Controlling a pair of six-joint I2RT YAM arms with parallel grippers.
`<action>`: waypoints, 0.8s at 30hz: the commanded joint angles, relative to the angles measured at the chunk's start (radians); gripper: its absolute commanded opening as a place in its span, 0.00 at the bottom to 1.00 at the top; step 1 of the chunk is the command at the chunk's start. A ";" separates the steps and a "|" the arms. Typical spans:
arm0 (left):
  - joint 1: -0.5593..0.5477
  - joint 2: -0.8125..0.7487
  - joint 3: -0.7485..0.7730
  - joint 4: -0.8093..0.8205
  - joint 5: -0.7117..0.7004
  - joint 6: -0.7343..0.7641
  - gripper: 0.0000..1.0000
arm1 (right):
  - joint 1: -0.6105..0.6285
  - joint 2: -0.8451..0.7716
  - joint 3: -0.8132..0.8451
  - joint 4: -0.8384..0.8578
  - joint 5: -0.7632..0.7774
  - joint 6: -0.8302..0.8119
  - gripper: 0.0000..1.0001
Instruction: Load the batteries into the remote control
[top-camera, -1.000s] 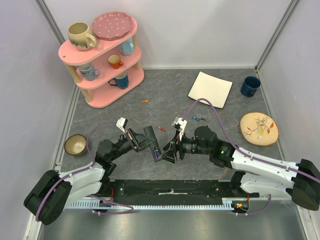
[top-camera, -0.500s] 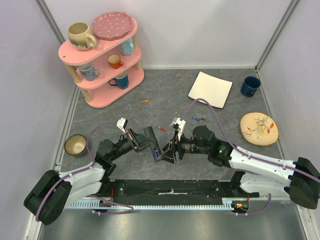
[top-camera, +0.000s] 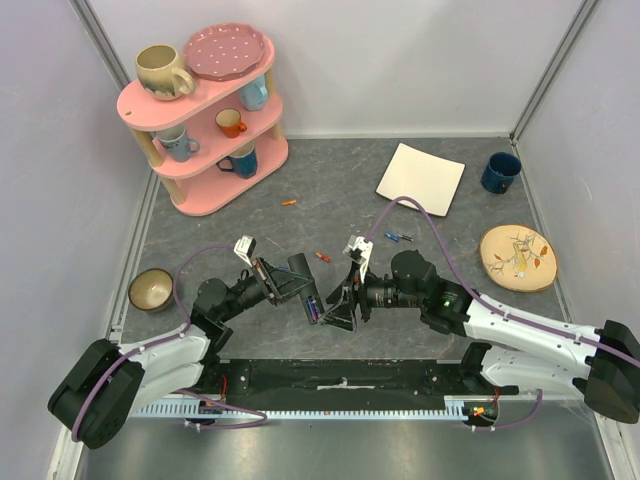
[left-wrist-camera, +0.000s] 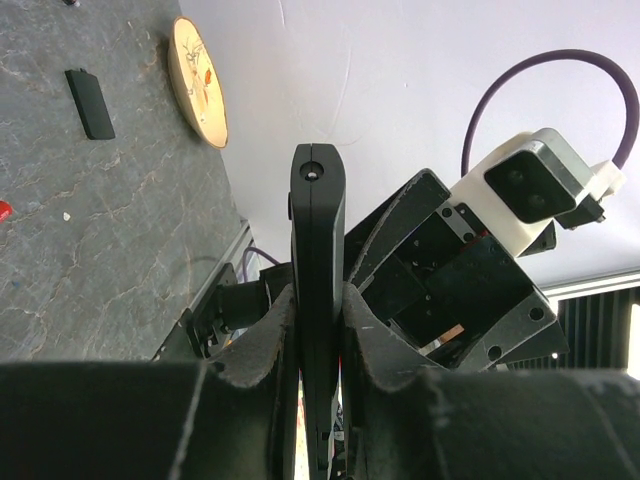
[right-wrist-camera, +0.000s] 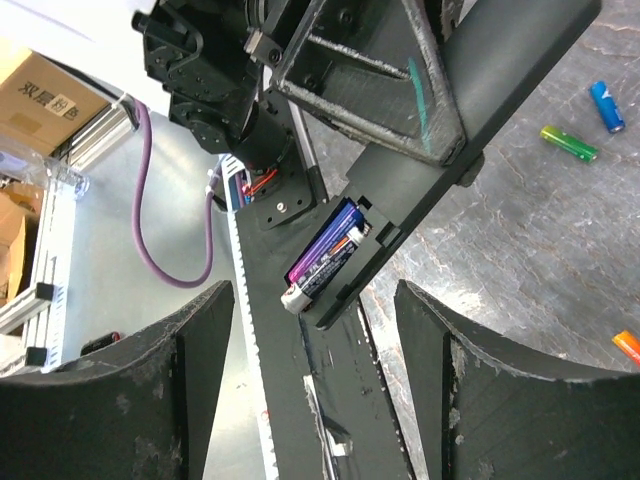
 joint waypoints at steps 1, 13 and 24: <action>-0.002 -0.002 0.014 0.046 0.005 0.029 0.02 | -0.002 -0.005 0.027 -0.026 -0.061 -0.034 0.73; -0.004 -0.022 0.015 0.032 0.005 0.026 0.02 | -0.004 0.024 0.025 -0.035 0.014 -0.039 0.68; -0.004 -0.022 0.006 0.040 0.008 0.024 0.02 | -0.022 0.040 0.024 -0.014 0.033 -0.016 0.66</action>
